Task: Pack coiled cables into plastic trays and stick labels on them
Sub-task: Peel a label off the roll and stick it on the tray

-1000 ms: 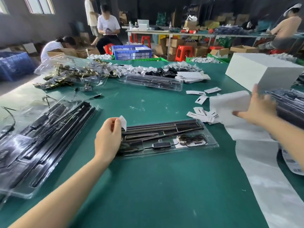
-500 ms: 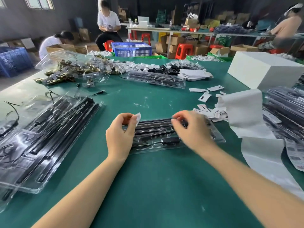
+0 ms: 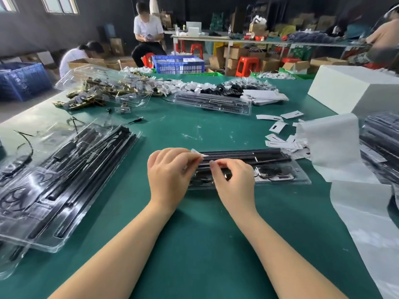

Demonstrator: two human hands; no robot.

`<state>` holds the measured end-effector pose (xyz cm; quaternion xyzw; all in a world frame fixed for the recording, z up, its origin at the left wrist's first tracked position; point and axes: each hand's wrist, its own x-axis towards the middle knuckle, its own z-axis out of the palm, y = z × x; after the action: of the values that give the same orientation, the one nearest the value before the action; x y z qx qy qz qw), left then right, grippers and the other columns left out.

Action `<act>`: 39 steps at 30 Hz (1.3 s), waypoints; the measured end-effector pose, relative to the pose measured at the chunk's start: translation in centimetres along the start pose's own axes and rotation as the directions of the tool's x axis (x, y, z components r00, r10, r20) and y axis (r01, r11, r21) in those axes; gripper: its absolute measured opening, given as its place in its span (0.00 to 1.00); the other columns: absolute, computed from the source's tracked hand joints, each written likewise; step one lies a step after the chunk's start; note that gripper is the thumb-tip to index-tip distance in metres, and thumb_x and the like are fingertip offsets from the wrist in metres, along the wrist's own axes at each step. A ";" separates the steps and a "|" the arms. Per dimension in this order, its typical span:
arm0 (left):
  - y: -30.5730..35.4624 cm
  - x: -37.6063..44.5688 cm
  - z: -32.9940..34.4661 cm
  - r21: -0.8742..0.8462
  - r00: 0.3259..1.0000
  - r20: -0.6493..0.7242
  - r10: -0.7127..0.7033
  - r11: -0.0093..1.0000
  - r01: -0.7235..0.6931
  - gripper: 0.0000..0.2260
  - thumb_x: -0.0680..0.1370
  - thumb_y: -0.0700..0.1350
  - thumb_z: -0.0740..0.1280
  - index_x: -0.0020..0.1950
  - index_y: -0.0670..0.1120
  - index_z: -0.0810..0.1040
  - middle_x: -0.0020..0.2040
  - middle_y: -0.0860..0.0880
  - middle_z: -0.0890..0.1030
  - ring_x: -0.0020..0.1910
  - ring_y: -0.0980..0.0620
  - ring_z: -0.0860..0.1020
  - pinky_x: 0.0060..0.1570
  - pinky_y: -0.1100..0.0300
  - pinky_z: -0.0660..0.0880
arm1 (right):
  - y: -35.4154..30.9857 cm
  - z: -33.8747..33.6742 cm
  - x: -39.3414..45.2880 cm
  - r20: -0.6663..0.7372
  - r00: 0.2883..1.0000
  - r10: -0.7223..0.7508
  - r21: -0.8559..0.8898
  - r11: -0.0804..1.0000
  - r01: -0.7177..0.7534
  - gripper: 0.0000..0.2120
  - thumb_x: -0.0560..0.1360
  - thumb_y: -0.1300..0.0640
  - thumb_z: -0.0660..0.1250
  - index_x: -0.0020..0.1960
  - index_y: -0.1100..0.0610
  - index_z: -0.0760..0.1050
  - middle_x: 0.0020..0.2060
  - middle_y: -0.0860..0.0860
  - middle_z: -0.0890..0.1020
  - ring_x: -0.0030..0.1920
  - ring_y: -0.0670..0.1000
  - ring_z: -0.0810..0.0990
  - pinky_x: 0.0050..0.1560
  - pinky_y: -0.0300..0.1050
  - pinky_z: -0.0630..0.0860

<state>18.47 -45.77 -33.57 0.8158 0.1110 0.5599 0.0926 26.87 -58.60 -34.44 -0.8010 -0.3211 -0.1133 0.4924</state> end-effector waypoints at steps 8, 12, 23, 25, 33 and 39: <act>0.7 0.2 0.4 0.019 0.968 -0.010 0.251 0.968 -0.250 0.04 0.74 0.47 0.74 0.40 0.51 0.85 0.41 0.55 0.83 0.40 0.50 0.81 0.43 0.54 0.74 | -0.4 -0.7 0.2 0.075 0.979 0.191 0.395 0.896 -0.206 0.11 0.74 0.45 0.70 0.36 0.48 0.81 0.26 0.41 0.79 0.28 0.40 0.72 0.31 0.32 0.68; 0.6 0.2 0.4 0.024 0.967 0.013 0.253 0.967 -0.254 0.05 0.75 0.49 0.73 0.41 0.51 0.85 0.42 0.54 0.83 0.41 0.48 0.81 0.44 0.54 0.72 | -0.4 -0.4 0.2 0.066 0.970 0.235 0.426 0.872 -0.240 0.09 0.73 0.48 0.72 0.35 0.45 0.81 0.28 0.39 0.80 0.29 0.39 0.71 0.33 0.32 0.69; -0.6 -0.2 0.2 -0.246 0.914 0.233 -0.332 0.889 0.385 0.09 0.70 0.54 0.74 0.46 0.51 0.84 0.46 0.58 0.80 0.49 0.56 0.78 0.53 0.49 0.75 | -0.1 -0.8 0.1 -0.035 0.984 0.173 0.326 0.933 -0.152 0.09 0.77 0.53 0.68 0.39 0.46 0.77 0.30 0.40 0.79 0.32 0.40 0.73 0.36 0.33 0.71; -0.7 -0.3 0.4 -0.275 0.907 0.243 -0.344 0.872 0.405 0.06 0.71 0.54 0.74 0.43 0.53 0.83 0.44 0.62 0.80 0.48 0.61 0.78 0.53 0.55 0.75 | -0.2 -0.7 0.0 -0.039 0.992 0.118 0.253 0.962 -0.104 0.06 0.77 0.54 0.68 0.41 0.51 0.79 0.33 0.44 0.79 0.35 0.44 0.74 0.40 0.43 0.75; -1.1 -0.4 0.5 -0.312 0.876 0.277 -0.395 0.825 0.471 0.08 0.72 0.49 0.74 0.39 0.61 0.79 0.44 0.63 0.80 0.48 0.62 0.77 0.49 0.74 0.68 | -0.5 -0.6 0.0 -0.020 0.999 0.043 0.122 0.992 -0.040 0.08 0.77 0.54 0.67 0.44 0.56 0.81 0.36 0.49 0.81 0.41 0.54 0.77 0.48 0.59 0.74; -1.1 -0.5 0.6 -0.291 0.867 0.320 -0.383 0.830 0.475 0.09 0.75 0.49 0.71 0.39 0.63 0.77 0.43 0.65 0.80 0.49 0.62 0.77 0.52 0.67 0.71 | -0.9 -0.7 -0.2 0.007 0.997 0.074 0.124 0.990 -0.074 0.06 0.78 0.52 0.67 0.44 0.52 0.80 0.39 0.45 0.81 0.46 0.50 0.75 0.52 0.60 0.73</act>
<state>18.77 -44.93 -34.56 0.8016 0.1755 0.4287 0.3779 26.22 -59.02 -33.54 -0.7803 -0.2982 -0.0741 0.5448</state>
